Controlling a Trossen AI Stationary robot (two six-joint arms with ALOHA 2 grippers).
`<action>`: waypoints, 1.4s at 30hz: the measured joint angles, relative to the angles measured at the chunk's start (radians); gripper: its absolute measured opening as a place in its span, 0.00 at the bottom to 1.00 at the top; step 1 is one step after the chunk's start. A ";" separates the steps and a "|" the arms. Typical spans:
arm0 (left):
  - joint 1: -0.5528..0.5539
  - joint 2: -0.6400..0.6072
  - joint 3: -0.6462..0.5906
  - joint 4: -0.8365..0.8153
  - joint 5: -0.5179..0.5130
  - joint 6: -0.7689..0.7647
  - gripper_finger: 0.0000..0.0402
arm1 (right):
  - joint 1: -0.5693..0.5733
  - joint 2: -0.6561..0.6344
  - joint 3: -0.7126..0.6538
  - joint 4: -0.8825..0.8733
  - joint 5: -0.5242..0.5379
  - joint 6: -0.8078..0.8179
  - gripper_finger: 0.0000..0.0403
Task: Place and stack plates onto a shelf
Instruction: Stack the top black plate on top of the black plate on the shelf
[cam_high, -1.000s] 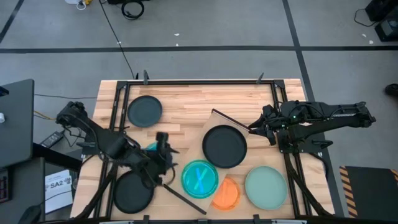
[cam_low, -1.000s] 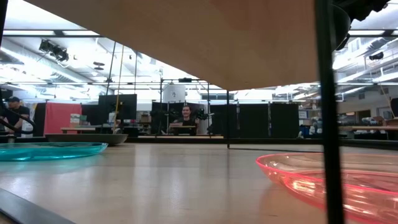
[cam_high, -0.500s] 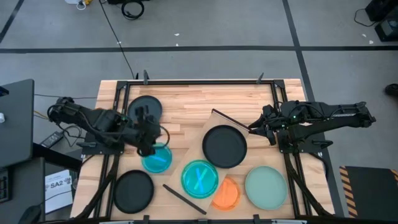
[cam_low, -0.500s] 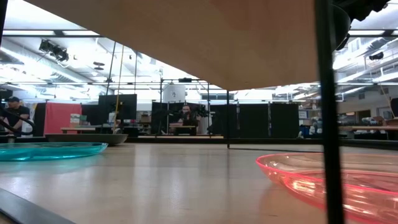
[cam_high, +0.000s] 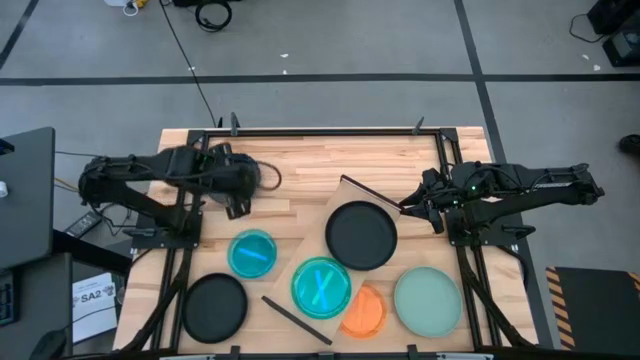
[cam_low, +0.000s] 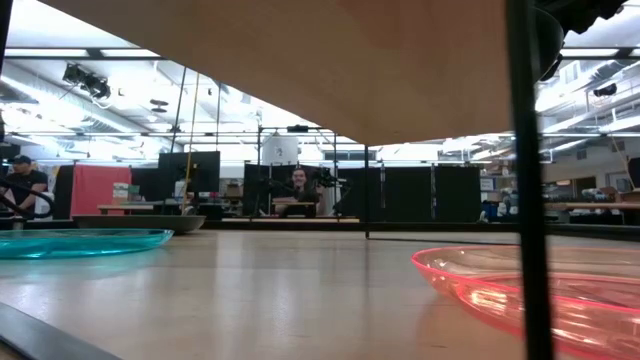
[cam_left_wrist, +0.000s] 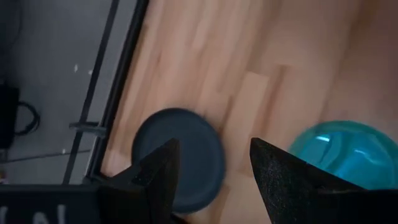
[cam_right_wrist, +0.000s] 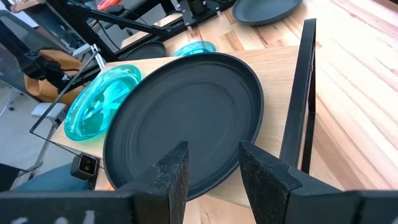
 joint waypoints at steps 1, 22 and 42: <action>0.023 0.000 0.000 0.000 0.000 0.013 0.51 | 0.000 0.000 0.000 0.000 0.000 0.000 0.36; 0.384 0.034 -0.091 0.192 0.168 0.065 0.51 | 0.000 0.003 0.000 -0.005 -0.024 0.000 0.36; 0.437 0.034 -0.708 0.437 0.381 0.085 0.51 | 0.000 0.005 0.000 -0.007 -0.025 -0.034 0.36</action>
